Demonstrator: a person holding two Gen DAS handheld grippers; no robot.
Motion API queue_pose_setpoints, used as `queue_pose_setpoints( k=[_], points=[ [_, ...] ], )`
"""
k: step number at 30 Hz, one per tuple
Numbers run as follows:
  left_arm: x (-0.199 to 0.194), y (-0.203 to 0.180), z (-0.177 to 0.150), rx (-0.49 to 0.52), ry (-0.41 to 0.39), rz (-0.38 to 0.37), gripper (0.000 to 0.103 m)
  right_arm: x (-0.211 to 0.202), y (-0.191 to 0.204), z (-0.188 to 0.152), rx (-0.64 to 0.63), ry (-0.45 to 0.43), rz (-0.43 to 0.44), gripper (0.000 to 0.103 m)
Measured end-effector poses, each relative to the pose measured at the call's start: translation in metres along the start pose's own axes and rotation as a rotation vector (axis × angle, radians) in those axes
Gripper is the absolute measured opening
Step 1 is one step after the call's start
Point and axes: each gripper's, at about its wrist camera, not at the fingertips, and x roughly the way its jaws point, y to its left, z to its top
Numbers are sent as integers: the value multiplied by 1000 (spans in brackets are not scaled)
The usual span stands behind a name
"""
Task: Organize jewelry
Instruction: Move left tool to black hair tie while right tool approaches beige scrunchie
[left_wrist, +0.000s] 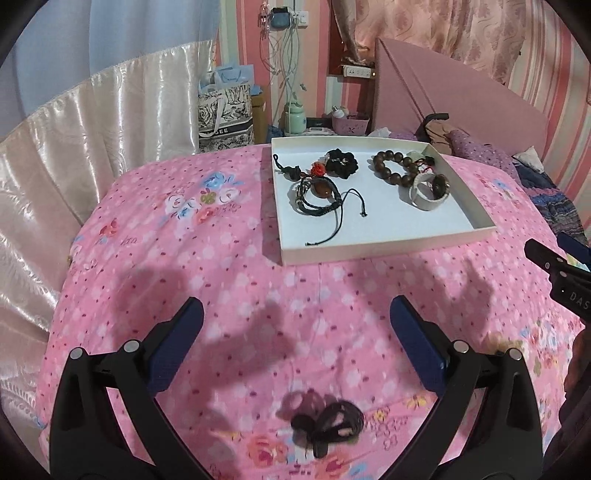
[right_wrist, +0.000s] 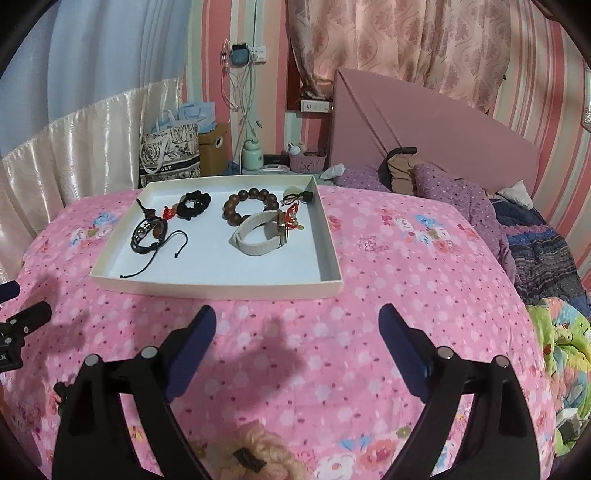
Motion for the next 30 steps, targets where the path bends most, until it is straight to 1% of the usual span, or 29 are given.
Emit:
queue_pose_setpoints(
  k=[5,9,12,18,21,30],
  points=[
    [-19,5,-19,-8,-18,-23,100,-19,-1,-21,0,-16,9,90],
    [-25,9,-36,-34,-6,-55,100,-23,3,-45,-13,4,15,90],
    [-20,7,-51,-31,22,-50,100,-21,4,-61,-23,28,5,90],
    [-4,-1,-77,-13,70,-50,100,-14,7,-85,-24,88,29,90],
    [3,-5,-83,-3,85,-40,100,-10,10,-93,-31,107,29,90],
    [17,-17,-94,32,106,-43,100,7,10,-114,-12,173,43,90]
  ],
)
